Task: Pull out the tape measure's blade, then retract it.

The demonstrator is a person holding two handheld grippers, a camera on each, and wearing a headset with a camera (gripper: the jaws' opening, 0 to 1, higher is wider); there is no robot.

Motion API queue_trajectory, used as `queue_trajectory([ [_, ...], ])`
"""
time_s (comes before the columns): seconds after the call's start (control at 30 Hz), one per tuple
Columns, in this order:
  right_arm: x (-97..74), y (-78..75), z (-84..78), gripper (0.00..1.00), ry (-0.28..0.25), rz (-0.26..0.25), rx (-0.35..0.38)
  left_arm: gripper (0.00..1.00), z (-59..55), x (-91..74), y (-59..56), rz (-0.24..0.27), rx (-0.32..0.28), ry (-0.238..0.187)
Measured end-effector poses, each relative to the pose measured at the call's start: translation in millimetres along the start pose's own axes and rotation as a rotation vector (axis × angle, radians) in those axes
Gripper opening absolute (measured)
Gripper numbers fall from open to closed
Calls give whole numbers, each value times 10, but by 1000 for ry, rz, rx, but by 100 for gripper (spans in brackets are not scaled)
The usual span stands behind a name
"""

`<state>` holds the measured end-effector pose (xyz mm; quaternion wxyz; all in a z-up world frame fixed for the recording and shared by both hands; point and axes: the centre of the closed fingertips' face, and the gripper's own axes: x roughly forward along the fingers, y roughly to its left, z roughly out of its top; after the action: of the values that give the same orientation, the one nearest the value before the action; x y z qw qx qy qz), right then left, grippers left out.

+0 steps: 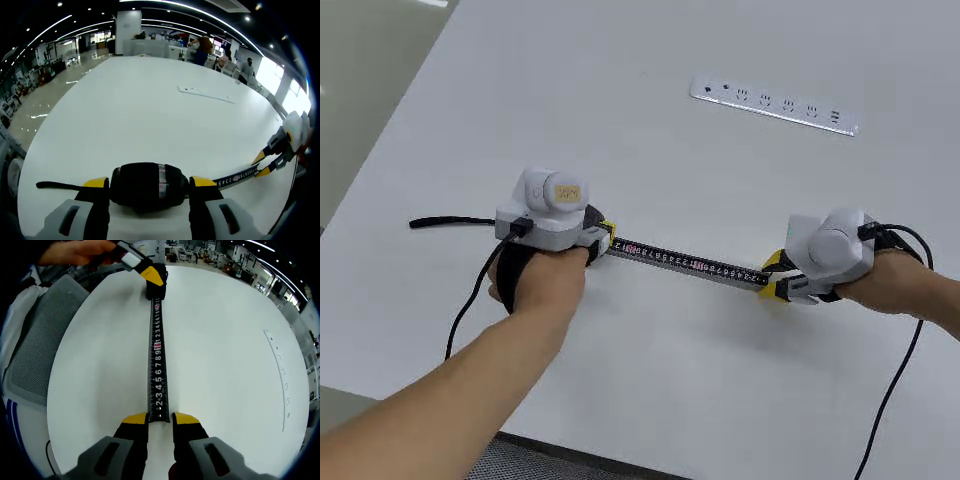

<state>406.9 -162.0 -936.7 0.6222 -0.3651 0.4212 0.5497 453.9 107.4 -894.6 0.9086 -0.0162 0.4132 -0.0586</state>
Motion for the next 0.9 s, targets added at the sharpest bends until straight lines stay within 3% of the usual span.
queue_trajectory([
  [0.9, 9, 31, -1, 14, -3, 5, -40, 59, 4, 8, 0, -7, 31, -25],
])
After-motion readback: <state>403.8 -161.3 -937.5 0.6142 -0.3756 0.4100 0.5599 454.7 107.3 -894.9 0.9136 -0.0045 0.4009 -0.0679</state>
